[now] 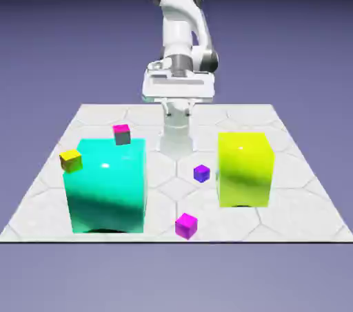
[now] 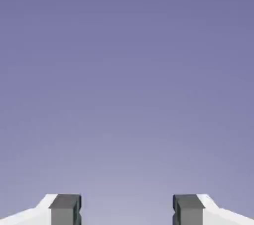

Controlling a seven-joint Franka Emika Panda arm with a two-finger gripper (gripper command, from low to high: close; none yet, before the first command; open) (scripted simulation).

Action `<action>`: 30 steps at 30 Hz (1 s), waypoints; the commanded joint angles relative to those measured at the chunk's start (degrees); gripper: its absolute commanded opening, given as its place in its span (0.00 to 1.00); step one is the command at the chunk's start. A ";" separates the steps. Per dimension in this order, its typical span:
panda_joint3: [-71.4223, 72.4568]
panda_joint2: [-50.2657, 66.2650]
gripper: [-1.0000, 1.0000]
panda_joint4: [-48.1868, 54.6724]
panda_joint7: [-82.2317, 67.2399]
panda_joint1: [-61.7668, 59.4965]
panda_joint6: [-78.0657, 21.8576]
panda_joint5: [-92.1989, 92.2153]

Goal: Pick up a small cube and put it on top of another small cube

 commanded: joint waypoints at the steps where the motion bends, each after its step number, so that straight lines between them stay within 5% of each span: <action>1: 1.21 0.63 0.50 -0.06 1.58 -1.33 0.11 -2.49; 30: 36.19 18.96 0.50 -1.87 47.38 -40.00 3.32 -74.75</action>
